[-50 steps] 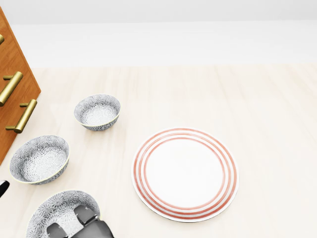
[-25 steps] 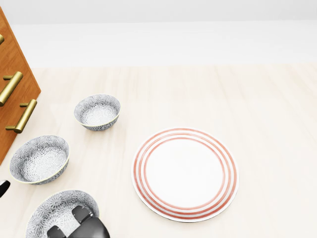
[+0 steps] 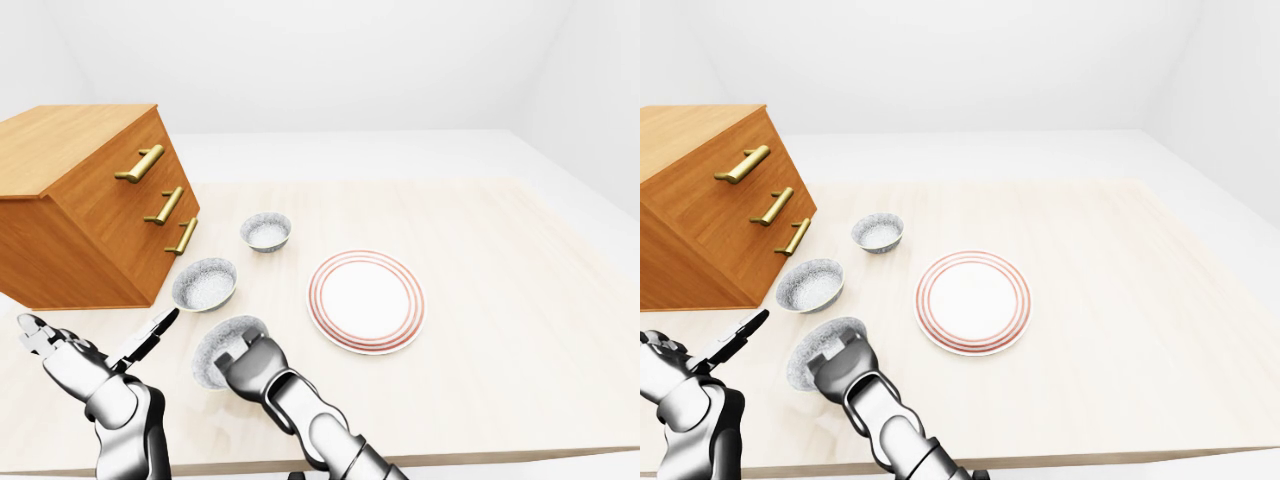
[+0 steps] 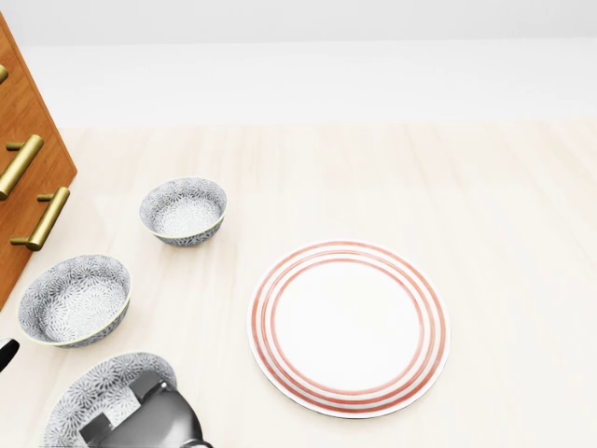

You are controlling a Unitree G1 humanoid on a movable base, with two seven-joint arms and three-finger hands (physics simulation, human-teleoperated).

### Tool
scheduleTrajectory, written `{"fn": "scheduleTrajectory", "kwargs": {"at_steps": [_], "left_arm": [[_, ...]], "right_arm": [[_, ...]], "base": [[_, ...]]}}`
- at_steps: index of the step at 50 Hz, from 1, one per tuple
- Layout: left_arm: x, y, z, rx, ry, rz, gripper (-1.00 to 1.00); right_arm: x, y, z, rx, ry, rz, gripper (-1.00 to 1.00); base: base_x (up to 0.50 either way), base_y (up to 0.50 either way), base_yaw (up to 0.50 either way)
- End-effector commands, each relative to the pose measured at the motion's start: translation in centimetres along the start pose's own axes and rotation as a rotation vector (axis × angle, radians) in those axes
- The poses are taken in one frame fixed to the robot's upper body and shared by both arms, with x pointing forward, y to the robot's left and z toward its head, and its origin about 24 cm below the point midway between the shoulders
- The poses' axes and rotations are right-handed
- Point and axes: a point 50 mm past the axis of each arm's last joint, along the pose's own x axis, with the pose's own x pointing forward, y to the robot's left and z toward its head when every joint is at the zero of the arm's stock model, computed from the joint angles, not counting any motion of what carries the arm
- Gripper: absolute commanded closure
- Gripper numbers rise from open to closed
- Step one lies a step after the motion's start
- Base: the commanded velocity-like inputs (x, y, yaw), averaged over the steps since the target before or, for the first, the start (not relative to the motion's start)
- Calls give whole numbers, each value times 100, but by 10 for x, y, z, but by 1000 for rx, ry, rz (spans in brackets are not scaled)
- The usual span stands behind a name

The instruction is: Put the bowl at the front on the plate.

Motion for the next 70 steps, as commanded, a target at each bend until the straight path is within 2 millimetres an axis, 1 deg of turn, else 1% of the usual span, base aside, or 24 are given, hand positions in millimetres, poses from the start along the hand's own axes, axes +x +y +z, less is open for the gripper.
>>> {"fn": "scheduleTrajectory", "kwargs": {"at_steps": [1, 7, 9, 13, 16, 18, 19, 20, 22, 26, 32, 35, 38, 40, 42, 47, 49, 55, 56, 63, 65, 66, 67, 70], "left_arm": [[0, 0, 1, -2, 0, 2, -100], [0, 1, 1, -3, -2, 2, -100], [1, -1, -2, -2, -1, 1, -100], [0, 1, 1, -5, -1, 2, -100], [0, 0, -1, -5, -2, 2, -100], [0, 1, 2, -5, -1, 3, -100], [0, 1, 0, -6, -1, 4, -100], [-1, 2, 2, -5, -1, 4, -100], [-1, 2, 1, -7, -5, 5, -100], [-1, 2, 1, -6, -4, 6, -100], [-1, 3, 1, -3, -2, 9, -100], [-1, 3, 1, -1, -2, 7, -100], [-1, 2, 1, 1, 0, 7, -100], [-1, 3, 1, 2, -5, 8, -100], [-2, 3, 1, 0, -10, 9, -100], [-2, 3, 1, 3, -10, 8, -100], [-2, 3, 1, 3, -13, 8, -100], [-2, 3, 1, -4, -7, 7, -100], [-2, 3, 1, -3, -8, 7, -100], [-2, 3, 4, -2, -12, 8, -100], [-2, 2, 2, -2, -15, 8, -100], [-1, 2, 1, -3, -15, 7, -100], [-2, 3, 2, -3, -15, 7, -100], [-2, 3, 3, -5, -16, 8, -100]], "right_arm": [[2, 18, -2, -18, 22, 95, 100], [0, 4, -7, -33, 53, 3, 100], [-1, 1, -6, -33, 45, 7, 100], [-10, -12, -9, -21, 64, -83, 100], [-13, -15, -11, 8, 65, -138, 100], [-15, -14, -12, 24, 73, -156, 100], [-15, -12, -13, 28, 82, -149, 100], [-17, -12, -15, 14, 119, -150, 100], [-18, -9, -14, 38, 117, -162, 100], [-30, -15, -19, 14, 162, -210, 100], [-40, -20, -25, 7, 193, -244, 100], [-44, -19, -28, -34, 226, -236, 100], [-49, -21, -30, -34, 235, -279, 100], [-57, -27, -31, -100, 267, -350, 100], [-64, -31, -31, -84, 267, -415, 100], [-67, -27, -35, -76, 270, -436, 100], [-72, -30, -34, -66, 268, -493, 100], [-83, -25, -39, -26, 266, -593, 100], [-85, -24, -40, 9, 262, -637, 100], [-90, -16, -41, 28, 263, -673, 100], [-91, -13, -43, 55, 261, -704, 100], [-88, -9, -43, 24, 284, -643, 100], [-91, -11, -42, 45, 264, -678, 100], [-91, -9, -42, 33, 265, -678, 100]], "base": [[0, 0, 0], [0, 0, 0], [0, 0, 0], [0, 0, 0], [0, 0, 0], [0, 0, 0], [0, 0, 0], [0, 0, 0], [0, 0, 0], [0, 0, 0], [0, 0, 0], [0, 0, 0], [0, 0, 0], [0, 0, 0], [0, 0, 0], [0, 0, 0], [0, 0, 0], [0, 0, 0], [0, 0, 0], [0, 0, 0], [0, 0, 0], [0, 0, 0], [0, 0, 0], [0, 0, 0]]}}
